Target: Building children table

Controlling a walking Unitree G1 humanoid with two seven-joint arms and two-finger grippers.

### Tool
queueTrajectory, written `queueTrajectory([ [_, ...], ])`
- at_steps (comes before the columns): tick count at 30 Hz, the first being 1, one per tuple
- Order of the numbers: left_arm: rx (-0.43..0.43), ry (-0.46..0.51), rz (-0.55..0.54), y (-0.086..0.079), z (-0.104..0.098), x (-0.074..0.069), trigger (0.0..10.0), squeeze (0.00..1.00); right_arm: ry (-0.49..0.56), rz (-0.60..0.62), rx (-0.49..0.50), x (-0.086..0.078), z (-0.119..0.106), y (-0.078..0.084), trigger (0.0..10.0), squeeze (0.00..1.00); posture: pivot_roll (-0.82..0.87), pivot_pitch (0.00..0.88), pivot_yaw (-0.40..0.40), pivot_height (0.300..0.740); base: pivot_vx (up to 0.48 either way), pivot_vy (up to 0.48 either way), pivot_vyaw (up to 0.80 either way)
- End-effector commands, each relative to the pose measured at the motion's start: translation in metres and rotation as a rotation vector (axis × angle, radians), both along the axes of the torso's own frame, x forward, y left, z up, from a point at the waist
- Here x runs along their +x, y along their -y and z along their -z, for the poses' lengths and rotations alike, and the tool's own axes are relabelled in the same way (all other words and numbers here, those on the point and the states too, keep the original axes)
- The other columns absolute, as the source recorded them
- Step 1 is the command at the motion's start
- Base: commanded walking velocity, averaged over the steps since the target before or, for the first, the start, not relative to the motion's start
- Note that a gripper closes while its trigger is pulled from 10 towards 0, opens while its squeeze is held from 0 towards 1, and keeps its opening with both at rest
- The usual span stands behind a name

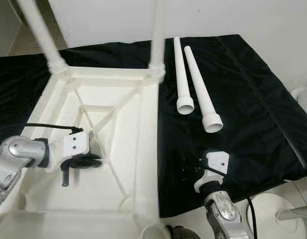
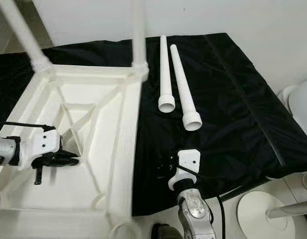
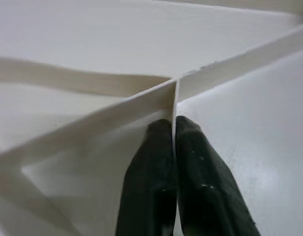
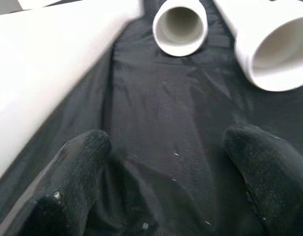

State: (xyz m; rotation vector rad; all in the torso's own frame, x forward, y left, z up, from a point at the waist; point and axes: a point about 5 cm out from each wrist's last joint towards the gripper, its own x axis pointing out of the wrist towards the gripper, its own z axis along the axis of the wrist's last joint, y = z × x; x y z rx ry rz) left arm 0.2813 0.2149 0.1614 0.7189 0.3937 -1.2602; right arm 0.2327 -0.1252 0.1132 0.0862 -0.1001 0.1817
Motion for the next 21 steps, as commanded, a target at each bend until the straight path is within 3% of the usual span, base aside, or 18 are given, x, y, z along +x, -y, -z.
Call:
queueTrajectory([
  [1, 0.015, 0.005, -0.178, -0.013, 0.021, 0.004, 0.0, 0.0, -0.015, 0.005, -0.005, 0.001, 0.001, 0.004, 10.0, 0.0, -0.03, 0.201, 0.002, 0.74, 0.0, 0.0, 0.0],
  [4, -0.014, 0.063, -0.225, -0.009, 0.019, 0.011, 0.0, 0.0, -0.011, 0.005, -0.01, 0.003, 0.0, 0.005, 10.0, 0.0, -0.03, 0.196, -0.003, 0.74, 0.0, 0.0, 0.0],
  [5, -0.04, 0.124, -0.245, -0.003, 0.015, 0.017, 4.9, 0.0, -0.005, 0.006, -0.006, 0.005, -0.001, 0.003, 10.0, 0.0, -0.03, 0.194, -0.005, 0.74, 0.0, 0.0, 0.0],
  [8, -0.072, 0.167, -0.243, 0.004, 0.011, 0.02, 4.7, 0.0, 0.002, 0.003, -0.004, 0.006, -0.003, 0.001, 10.0, 0.0, -0.04, 0.19, -0.005, 0.74, 0.0, 0.0, 0.0],
  [9, -0.084, 0.198, -0.229, 0.008, 0.009, 0.021, 7.6, 0.0, 0.004, 0.002, -0.005, 0.006, -0.003, 0.0, 10.0, 0.0, -0.04, 0.189, -0.005, 0.74, 0.0, 0.0, 0.0],
  [10, -0.09, 0.217, -0.22, 0.01, 0.008, 0.022, 7.6, 0.0, 0.004, 0.002, -0.006, 0.007, -0.003, 0.0, 10.0, 0.0, -0.04, 0.185, -0.006, 0.74, 0.0, 0.0, 0.0],
  [11, -0.125, 0.214, -0.212, 0.017, 0.006, 0.023, 10.0, 0.0, 0.004, 0.003, -0.005, 0.007, -0.003, -0.001, 10.0, 0.0, -0.04, 0.184, -0.004, 0.74, 0.0, 0.0, 0.0],
  [12, -0.15, 0.208, -0.208, 0.022, 0.006, 0.024, 10.0, 0.0, 0.004, 0.004, -0.004, 0.007, -0.003, -0.001, 10.0, 0.0, -0.04, 0.184, -0.004, 0.74, 0.0, 0.0, 0.0],
  [13, -0.182, 0.196, -0.213, 0.027, 0.005, 0.025, 10.0, 1.0, 0.008, 0.003, -0.004, 0.008, -0.003, -0.001, 10.0, 0.0, -0.04, 0.176, -0.004, 0.74, 0.0, 0.0, 0.0],
  [18, -0.198, 0.229, -0.196, 0.037, 0.003, 0.028, 10.0, 1.0, 0.033, -0.004, 0.0, 0.011, -0.007, -0.002, 10.0, 0.0, -0.04, 0.164, -0.001, 0.74, 0.0, 0.0, 0.0],
  [19, -0.194, 0.242, -0.2, 0.037, 0.002, 0.029, 10.0, 0.78, 0.041, -0.006, -0.002, 0.012, -0.008, -0.002, 10.0, 0.0, -0.03, 0.162, -0.001, 0.74, 0.0, 0.0, 0.0],
  [20, -0.216, 0.252, -0.193, 0.04, -0.001, 0.029, 10.0, 0.17, 0.059, 0.0, -0.009, 0.013, -0.01, -0.001, 10.0, 0.0, -0.03, 0.156, -0.001, 0.74, 0.0, 0.0, 0.0],
  [21, -0.216, 0.252, -0.193, 0.04, -0.001, 0.029, 10.0, 0.17, 0.059, 0.0, -0.009, 0.013, -0.01, -0.001, 10.0, 0.0, -0.03, 0.156, -0.001, 0.74, 0.0, 0.0, 0.0],
])
